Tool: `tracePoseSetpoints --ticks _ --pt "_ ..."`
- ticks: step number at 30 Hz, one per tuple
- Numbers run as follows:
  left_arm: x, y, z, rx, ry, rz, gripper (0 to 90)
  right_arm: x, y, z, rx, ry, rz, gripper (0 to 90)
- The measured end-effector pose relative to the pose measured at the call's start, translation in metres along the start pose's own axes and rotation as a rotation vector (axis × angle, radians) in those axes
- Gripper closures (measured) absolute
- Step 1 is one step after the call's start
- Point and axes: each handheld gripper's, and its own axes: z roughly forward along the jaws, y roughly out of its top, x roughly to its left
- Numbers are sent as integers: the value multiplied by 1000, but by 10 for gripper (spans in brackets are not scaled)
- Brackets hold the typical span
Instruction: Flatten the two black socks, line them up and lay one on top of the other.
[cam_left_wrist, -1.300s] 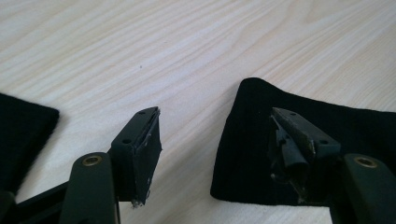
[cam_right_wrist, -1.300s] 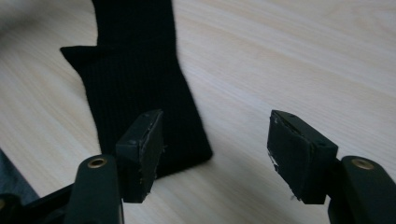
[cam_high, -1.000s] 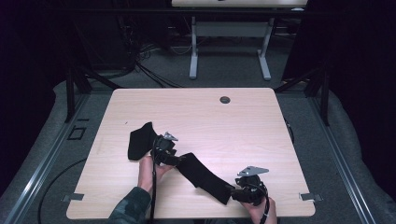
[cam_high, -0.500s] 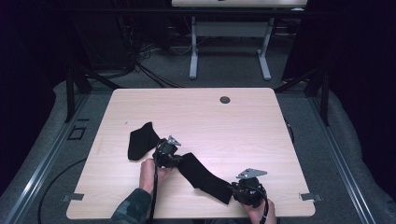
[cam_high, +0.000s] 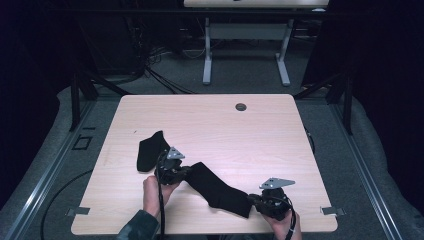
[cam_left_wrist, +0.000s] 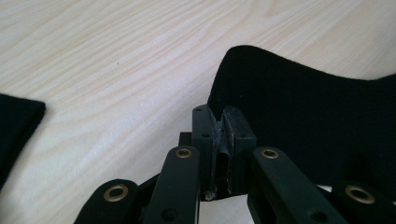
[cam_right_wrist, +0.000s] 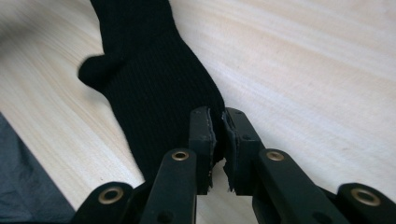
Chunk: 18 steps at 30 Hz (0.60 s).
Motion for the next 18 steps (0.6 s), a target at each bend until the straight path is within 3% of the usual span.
tracePoseSetpoints --ticks 7,10,11,15,16,18 --pt "-5 -19 -20 -24 -23 -67 849 -2 15 -15 16 12 -58 820" --pt "-9 -25 -24 -21 -22 -74 849 -3 20 -17 25 6 -79 819" --pt "-11 -28 -25 -24 -27 -97 848 -4 24 -17 38 -2 -95 819" --pt "-21 -40 -27 -20 -23 -109 845 -10 36 -14 75 -21 -132 817" --pt "-26 -45 -25 -2 -17 -106 841 -14 42 -7 106 -45 -171 815" --pt "-30 -51 -21 7 -6 -104 827 -17 47 3 136 -55 -190 808"
